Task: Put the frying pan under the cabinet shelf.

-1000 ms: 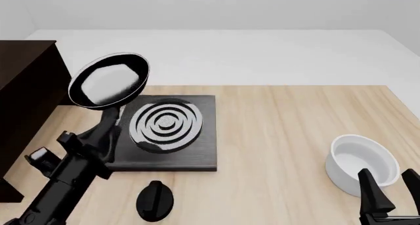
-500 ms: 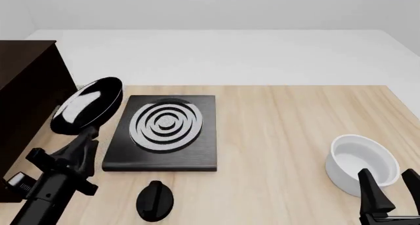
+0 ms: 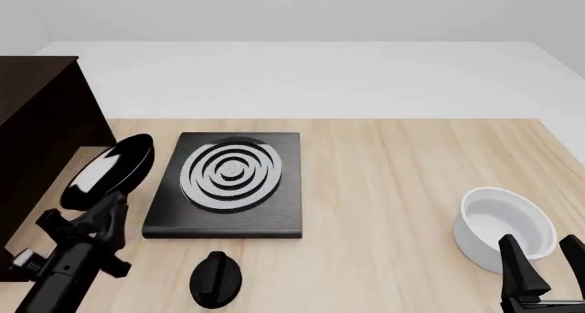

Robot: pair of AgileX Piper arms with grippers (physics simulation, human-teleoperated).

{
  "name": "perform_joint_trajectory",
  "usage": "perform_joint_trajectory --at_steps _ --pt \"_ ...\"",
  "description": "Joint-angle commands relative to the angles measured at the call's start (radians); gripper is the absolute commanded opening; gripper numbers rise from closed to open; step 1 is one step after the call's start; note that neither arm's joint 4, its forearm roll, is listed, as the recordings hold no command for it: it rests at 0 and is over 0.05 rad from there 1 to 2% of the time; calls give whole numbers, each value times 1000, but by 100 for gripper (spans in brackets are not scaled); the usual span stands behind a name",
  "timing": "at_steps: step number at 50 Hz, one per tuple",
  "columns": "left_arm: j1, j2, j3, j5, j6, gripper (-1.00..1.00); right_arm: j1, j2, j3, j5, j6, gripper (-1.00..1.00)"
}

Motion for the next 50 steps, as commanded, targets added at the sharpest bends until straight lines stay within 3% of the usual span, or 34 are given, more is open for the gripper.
perform_joint_trajectory --at_steps 1,8,11,23,32,33,34,41,50 --pt "74 59 0 -17 13 -100 0 0 0 0 0 100" --pt "106 63 0 -17 22 -100 0 0 0 0 0 100" --pt "133 88 0 -17 -32 -100 0 -1 0 0 0 100" --pt "203 110 0 -17 -27 -100 0 1 0 0 0 100" --pt "281 153 0 -17 22 -100 0 0 0 0 0 100" --pt "292 167 0 -17 53 -100 0 0 0 0 0 100" --pt "289 184 0 -17 35 -100 0 1 0 0 0 100" --pt "306 220 -1 -17 122 -100 0 0 0 0 0 100" --pt "351 538 -251 -17 189 -100 0 1 0 0 0 100"
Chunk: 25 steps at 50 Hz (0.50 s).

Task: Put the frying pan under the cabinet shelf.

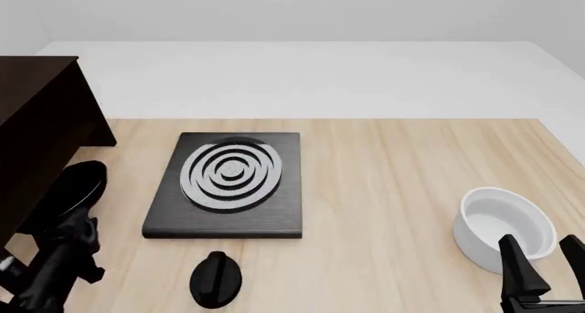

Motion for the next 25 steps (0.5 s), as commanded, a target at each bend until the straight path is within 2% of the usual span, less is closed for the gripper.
perform_joint_trajectory --at_steps 1,3,5,6,8,17,19,25 --pt "77 279 -203 -1 88 -100 0 0 0 0 0 100" --pt "79 304 -231 -1 122 -100 0 0 0 0 0 100" --pt "86 377 -297 -1 113 -100 0 0 0 0 0 100" --pt "98 380 -290 -1 154 -100 0 0 0 0 0 100" --pt "97 440 -345 -1 137 -100 0 0 0 0 0 100" --pt "104 535 -446 -1 176 -100 0 0 0 0 0 100" --pt "127 546 -455 -1 217 -100 0 0 0 0 0 100" --pt "144 584 -490 -1 234 -100 0 0 0 0 0 100"
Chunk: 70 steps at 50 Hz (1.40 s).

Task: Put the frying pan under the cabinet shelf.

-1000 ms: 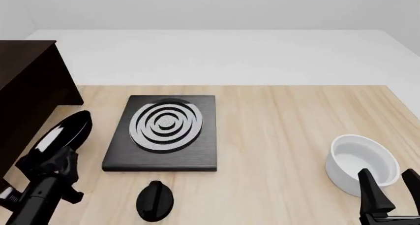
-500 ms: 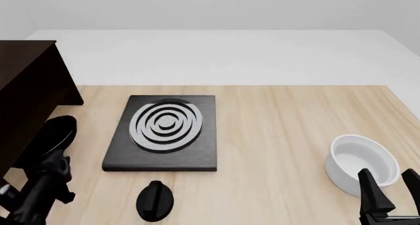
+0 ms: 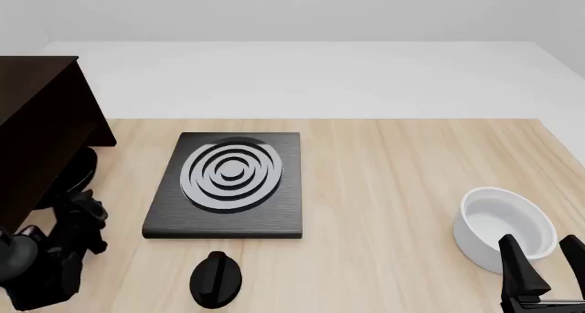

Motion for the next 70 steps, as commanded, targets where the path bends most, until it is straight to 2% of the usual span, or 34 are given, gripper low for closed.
perform_joint_trajectory --at_steps 1,6,7,8,11,15,17,21,22,28,30,31,34,35,37,42,47,48,53,60,61,62,69,70 --pt "62 188 -130 0 157 -100 0 -1 0 0 0 100" --pt "70 192 -148 0 158 -100 0 0 0 0 0 100" --pt "72 182 -143 0 184 -100 0 0 0 0 0 100" --pt "72 210 -162 0 167 -100 0 0 0 0 0 100" --pt "76 208 -169 0 175 -100 0 0 0 0 0 100" --pt "87 198 -184 0 215 -100 0 0 0 0 0 100" --pt "72 211 -201 0 198 -100 0 0 0 0 0 100" --pt "59 196 -188 0 210 -100 0 0 0 0 0 100" --pt "48 197 -183 0 209 100 0 0 0 0 0 100" --pt "2 185 -154 0 198 100 0 0 0 0 0 100" --pt "-34 222 -167 0 156 100 0 1 0 0 0 100" --pt "-27 159 -122 0 178 100 0 0 0 0 0 100" --pt "-65 120 -102 0 155 100 0 0 0 0 0 100" --pt "-64 113 -81 0 181 100 0 0 0 0 0 100" --pt "-75 131 -86 0 156 100 0 0 0 0 0 100" --pt "-101 59 1 0 152 100 0 0 0 0 0 100" --pt "-148 -110 162 0 143 100 0 0 0 0 0 100" --pt "-160 -117 178 0 120 100 0 0 0 0 0 100" --pt "-167 -192 254 0 127 100 0 0 0 0 0 100" --pt "-216 -354 425 0 118 100 0 0 0 0 0 100" --pt "-228 -356 429 0 100 100 0 0 0 0 0 100" --pt "-227 -354 429 0 118 100 0 0 0 0 0 100" --pt "-238 -363 430 0 106 100 0 0 0 0 0 100" --pt "-238 -371 430 0 122 100 0 0 0 0 0 100"
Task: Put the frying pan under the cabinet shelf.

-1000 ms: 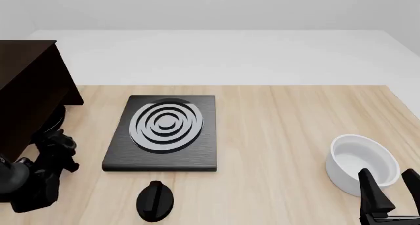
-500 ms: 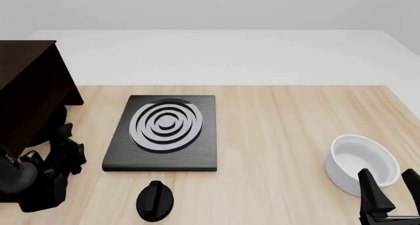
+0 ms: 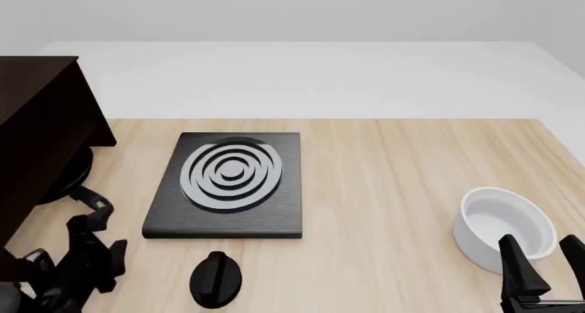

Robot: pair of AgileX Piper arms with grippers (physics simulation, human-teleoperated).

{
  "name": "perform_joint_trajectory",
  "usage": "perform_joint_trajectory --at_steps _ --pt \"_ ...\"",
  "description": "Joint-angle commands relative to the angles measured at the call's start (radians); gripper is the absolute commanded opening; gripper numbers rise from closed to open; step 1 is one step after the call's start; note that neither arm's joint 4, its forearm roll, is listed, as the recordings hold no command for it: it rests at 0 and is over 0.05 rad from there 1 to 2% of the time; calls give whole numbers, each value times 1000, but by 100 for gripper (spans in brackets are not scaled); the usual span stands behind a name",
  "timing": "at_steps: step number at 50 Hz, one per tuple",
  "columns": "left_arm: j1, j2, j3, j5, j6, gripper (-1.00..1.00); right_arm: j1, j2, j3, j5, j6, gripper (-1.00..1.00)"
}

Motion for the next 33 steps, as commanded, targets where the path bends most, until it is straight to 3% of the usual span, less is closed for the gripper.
perform_joint_trajectory --at_steps 1,7,8,17,18,22,25,28,33 --pt "-39 -80 83 0 8 100 0 0 0 0 0 100" --pt "-63 -79 83 0 29 100 0 0 0 0 0 100" --pt "-72 -95 83 0 66 100 0 0 0 0 0 100" --pt "-85 -67 83 0 46 100 0 0 0 0 0 100" --pt "-83 -74 83 0 74 100 0 0 0 0 0 100" --pt "-160 -53 83 0 75 100 0 0 0 0 0 100" --pt "-151 -30 83 0 84 100 0 0 0 0 0 100" --pt "-170 -15 83 0 104 100 0 1 0 0 0 100" --pt "-238 -40 83 0 199 100 0 0 0 0 0 100"
